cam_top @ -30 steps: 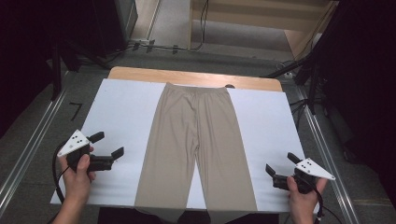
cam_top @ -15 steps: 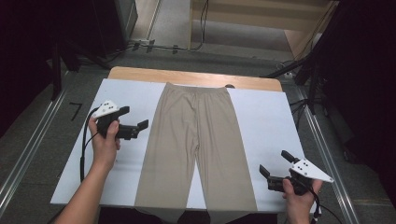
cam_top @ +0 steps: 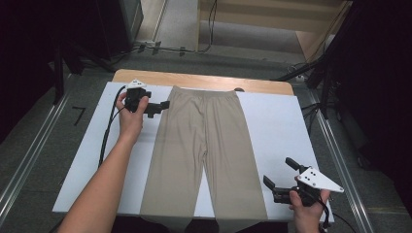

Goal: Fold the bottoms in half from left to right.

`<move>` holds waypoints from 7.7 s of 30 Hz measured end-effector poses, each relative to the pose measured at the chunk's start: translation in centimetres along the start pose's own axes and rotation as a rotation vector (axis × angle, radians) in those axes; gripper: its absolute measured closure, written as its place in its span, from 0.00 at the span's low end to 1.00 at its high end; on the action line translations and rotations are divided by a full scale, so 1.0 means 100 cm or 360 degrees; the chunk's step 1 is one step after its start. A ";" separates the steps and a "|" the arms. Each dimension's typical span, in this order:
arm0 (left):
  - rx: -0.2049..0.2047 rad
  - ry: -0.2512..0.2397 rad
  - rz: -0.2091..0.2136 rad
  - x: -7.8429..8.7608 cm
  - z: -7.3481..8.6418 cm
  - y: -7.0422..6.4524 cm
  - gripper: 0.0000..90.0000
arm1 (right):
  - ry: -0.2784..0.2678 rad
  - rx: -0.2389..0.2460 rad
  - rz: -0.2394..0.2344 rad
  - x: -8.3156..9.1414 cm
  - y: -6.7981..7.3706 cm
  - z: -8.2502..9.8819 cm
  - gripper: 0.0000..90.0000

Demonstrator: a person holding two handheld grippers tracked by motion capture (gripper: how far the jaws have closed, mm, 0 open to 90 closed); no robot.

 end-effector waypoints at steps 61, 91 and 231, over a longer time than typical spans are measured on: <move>0.0020 0.0241 -0.0192 -0.044 -0.036 -0.022 1.00 | 0.0326 0.0241 -0.0400 -0.106 0.217 -0.073 0.35; 0.0041 0.0235 -0.0173 -0.042 -0.015 -0.007 1.00 | 0.0545 0.0328 -0.0437 -0.178 0.301 -0.043 0.78; -0.0079 0.0324 -0.0203 -0.064 -0.012 -0.033 0.96 | 0.0479 0.0158 -0.0523 -0.120 0.233 -0.036 0.97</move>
Point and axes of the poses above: each handheld gripper's, and its own axes: x roughly backward along the jaws, z roughly out of its underside, y roughly to its left, the point moved 5 cm from there along -x, roughly forward along the jaws, and after that the axes turned 9 degrees about x, right-handed, at the moved point
